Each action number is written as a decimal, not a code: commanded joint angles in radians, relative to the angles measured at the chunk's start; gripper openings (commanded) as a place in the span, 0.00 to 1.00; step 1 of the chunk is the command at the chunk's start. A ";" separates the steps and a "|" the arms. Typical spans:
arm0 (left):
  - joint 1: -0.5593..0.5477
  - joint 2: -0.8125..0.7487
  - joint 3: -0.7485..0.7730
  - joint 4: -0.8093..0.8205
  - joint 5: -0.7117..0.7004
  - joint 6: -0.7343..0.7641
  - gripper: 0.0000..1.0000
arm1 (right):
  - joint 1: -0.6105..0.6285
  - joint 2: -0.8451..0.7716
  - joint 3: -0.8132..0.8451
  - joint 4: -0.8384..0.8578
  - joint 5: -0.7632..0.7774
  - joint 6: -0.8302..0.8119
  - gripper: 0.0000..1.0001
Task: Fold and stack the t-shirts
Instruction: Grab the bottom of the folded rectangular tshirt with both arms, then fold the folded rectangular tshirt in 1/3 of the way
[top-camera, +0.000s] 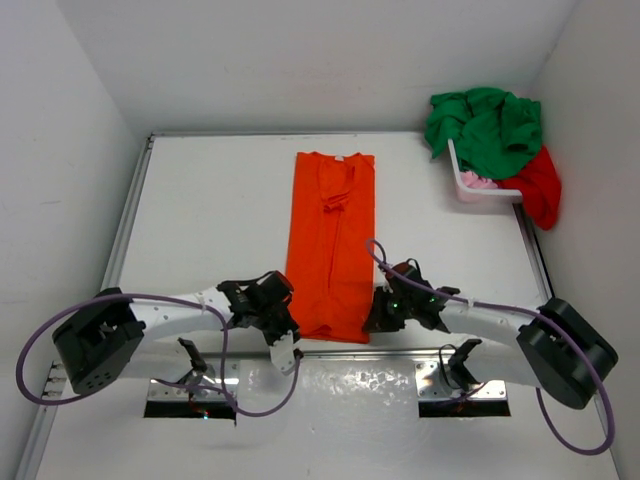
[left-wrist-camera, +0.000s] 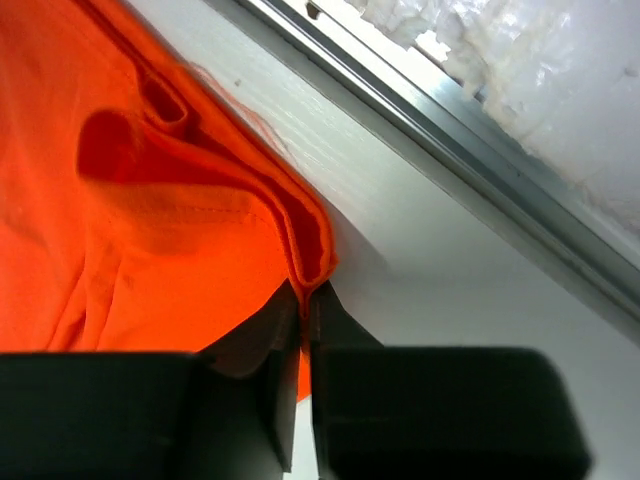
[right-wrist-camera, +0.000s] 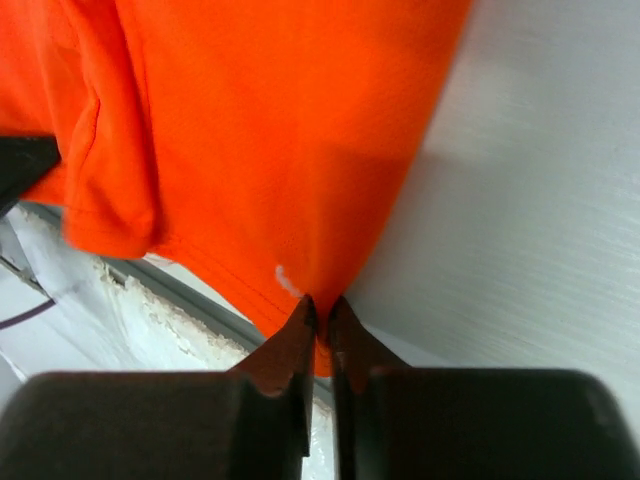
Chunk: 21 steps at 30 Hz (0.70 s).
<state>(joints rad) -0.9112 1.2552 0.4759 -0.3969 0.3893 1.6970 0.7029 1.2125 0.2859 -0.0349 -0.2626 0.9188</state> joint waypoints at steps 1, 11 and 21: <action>-0.011 -0.007 -0.005 0.050 0.046 -0.031 0.00 | 0.006 -0.005 -0.011 0.001 0.016 0.006 0.06; 0.006 -0.051 0.142 0.089 0.056 -0.404 0.00 | -0.029 -0.103 0.127 -0.108 0.074 -0.043 0.00; 0.296 0.059 0.432 0.084 0.149 -0.661 0.00 | -0.302 0.039 0.459 -0.211 -0.013 -0.216 0.00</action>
<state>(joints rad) -0.6720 1.2720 0.8360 -0.3355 0.4843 1.1442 0.4568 1.1748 0.6731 -0.2359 -0.2276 0.7727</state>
